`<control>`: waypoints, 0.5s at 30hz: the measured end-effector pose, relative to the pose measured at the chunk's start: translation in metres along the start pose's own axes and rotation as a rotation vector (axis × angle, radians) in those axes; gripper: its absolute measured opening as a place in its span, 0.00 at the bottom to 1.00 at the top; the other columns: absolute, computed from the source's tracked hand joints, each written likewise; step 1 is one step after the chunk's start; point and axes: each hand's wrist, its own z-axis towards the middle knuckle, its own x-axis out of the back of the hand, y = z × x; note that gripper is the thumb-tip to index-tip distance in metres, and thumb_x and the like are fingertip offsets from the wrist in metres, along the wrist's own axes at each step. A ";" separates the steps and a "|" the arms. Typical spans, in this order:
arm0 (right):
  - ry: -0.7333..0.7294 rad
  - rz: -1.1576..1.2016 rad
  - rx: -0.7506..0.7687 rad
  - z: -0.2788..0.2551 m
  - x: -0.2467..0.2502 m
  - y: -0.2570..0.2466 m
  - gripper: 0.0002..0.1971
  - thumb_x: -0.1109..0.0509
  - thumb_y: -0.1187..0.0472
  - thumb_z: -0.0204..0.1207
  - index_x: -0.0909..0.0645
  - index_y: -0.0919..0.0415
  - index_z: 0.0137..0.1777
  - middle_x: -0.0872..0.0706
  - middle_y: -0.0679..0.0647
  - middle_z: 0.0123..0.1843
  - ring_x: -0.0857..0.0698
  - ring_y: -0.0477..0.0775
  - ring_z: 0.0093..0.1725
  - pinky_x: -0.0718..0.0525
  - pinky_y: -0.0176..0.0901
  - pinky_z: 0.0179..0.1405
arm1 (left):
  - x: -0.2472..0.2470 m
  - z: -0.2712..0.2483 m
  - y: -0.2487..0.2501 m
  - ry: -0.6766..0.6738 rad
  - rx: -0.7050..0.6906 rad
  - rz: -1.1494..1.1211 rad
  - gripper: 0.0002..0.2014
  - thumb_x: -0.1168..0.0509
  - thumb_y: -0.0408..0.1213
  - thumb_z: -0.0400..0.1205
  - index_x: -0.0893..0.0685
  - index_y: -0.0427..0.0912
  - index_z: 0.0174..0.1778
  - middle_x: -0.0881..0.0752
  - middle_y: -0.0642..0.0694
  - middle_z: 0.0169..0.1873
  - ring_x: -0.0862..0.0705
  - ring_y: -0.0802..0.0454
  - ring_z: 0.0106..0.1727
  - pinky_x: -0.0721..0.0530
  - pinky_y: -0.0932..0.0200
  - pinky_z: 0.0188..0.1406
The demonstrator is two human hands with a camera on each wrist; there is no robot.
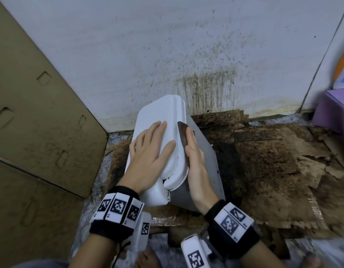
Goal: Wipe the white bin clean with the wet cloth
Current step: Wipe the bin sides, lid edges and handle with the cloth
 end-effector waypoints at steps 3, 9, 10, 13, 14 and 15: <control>-0.013 0.115 -0.024 0.000 0.006 0.002 0.28 0.51 0.45 0.85 0.41 0.33 0.86 0.40 0.26 0.85 0.43 0.31 0.85 0.44 0.53 0.88 | 0.002 -0.001 0.001 -0.033 0.005 -0.020 0.36 0.54 0.70 0.83 0.46 0.65 0.89 0.48 0.67 0.87 0.54 0.69 0.84 0.58 0.60 0.80; -0.044 0.084 0.063 -0.001 0.022 0.013 0.25 0.49 0.65 0.92 0.35 0.46 0.86 0.34 0.35 0.85 0.37 0.32 0.83 0.40 0.45 0.87 | 0.005 0.001 -0.004 -0.060 0.050 -0.059 0.39 0.54 0.71 0.79 0.46 0.66 0.88 0.48 0.67 0.87 0.52 0.71 0.82 0.56 0.52 0.86; -0.057 -0.014 0.114 -0.002 0.025 0.018 0.25 0.49 0.63 0.92 0.37 0.46 0.87 0.36 0.36 0.87 0.40 0.32 0.85 0.43 0.42 0.88 | 0.005 0.001 -0.004 -0.065 0.057 -0.066 0.39 0.54 0.71 0.78 0.46 0.66 0.88 0.48 0.68 0.87 0.52 0.72 0.81 0.55 0.51 0.86; -0.080 -0.348 0.242 0.001 0.030 0.028 0.25 0.53 0.55 0.93 0.45 0.43 0.89 0.43 0.36 0.88 0.47 0.35 0.86 0.51 0.31 0.84 | 0.006 0.001 -0.006 -0.048 0.062 -0.098 0.37 0.51 0.67 0.80 0.43 0.64 0.88 0.45 0.66 0.86 0.50 0.73 0.79 0.52 0.51 0.86; -0.076 -0.418 0.258 0.002 0.029 0.031 0.25 0.55 0.52 0.93 0.48 0.41 0.89 0.45 0.36 0.89 0.48 0.37 0.86 0.53 0.31 0.83 | 0.006 0.001 -0.006 -0.029 0.063 -0.098 0.37 0.50 0.66 0.80 0.42 0.62 0.87 0.44 0.65 0.86 0.49 0.70 0.79 0.50 0.51 0.84; -0.058 -0.461 0.265 0.000 0.025 0.035 0.25 0.58 0.49 0.93 0.50 0.41 0.89 0.46 0.36 0.89 0.48 0.37 0.85 0.53 0.31 0.83 | 0.005 0.001 -0.006 -0.006 0.061 -0.087 0.36 0.51 0.65 0.80 0.40 0.60 0.87 0.41 0.63 0.85 0.46 0.67 0.79 0.48 0.52 0.82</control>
